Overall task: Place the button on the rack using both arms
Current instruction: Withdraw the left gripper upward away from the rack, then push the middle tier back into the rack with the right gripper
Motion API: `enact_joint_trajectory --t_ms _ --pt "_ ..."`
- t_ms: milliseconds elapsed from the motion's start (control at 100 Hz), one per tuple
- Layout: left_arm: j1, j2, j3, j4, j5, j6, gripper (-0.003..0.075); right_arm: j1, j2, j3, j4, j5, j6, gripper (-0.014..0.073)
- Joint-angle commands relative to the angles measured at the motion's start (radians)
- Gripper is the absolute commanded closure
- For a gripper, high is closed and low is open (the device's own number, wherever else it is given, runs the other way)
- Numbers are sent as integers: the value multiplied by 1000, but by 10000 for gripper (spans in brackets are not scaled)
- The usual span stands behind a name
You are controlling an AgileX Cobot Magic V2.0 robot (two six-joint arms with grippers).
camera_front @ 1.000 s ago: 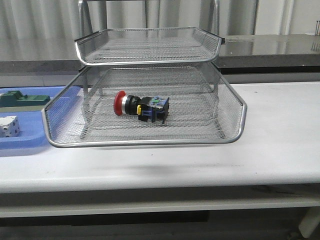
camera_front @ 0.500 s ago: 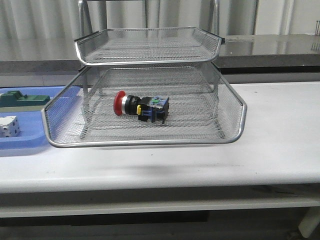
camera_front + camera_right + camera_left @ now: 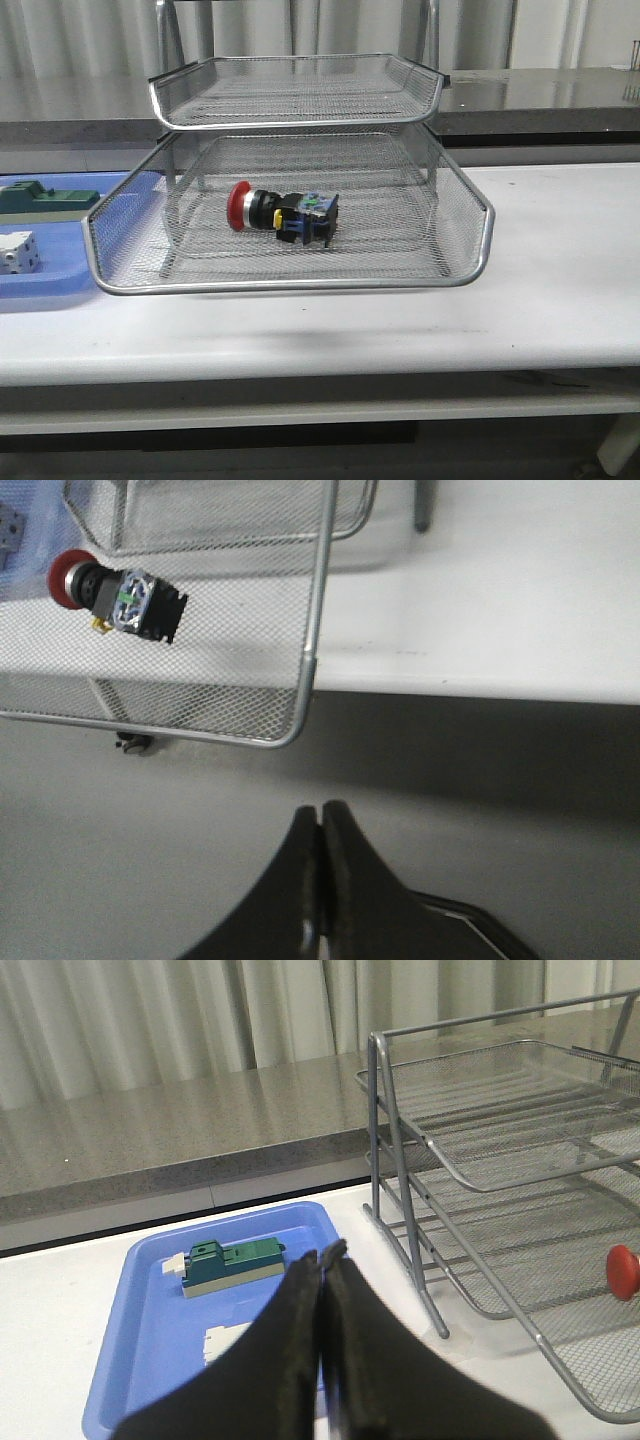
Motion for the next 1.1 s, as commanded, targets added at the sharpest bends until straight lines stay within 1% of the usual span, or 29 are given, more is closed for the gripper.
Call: enact_joint_trajectory --t_ms 0,180,430,690,830,1090 --pt "0 9 -28 -13 -84 -10 741 38 64 -30 75 -74 -37 663" --pt "0 9 -28 -13 -84 -10 741 162 186 -30 79 -115 -36 663" --pt "0 9 -28 -13 -84 -10 741 304 338 -30 138 -207 -35 663" --pt "0 9 -28 -13 -84 -10 741 435 465 -30 161 -354 -20 661" --pt "0 9 -28 -13 -84 -10 741 478 520 -30 169 -442 -17 661" --pt "0 9 -28 -13 -84 -10 741 484 590 -31 179 -565 -17 661"
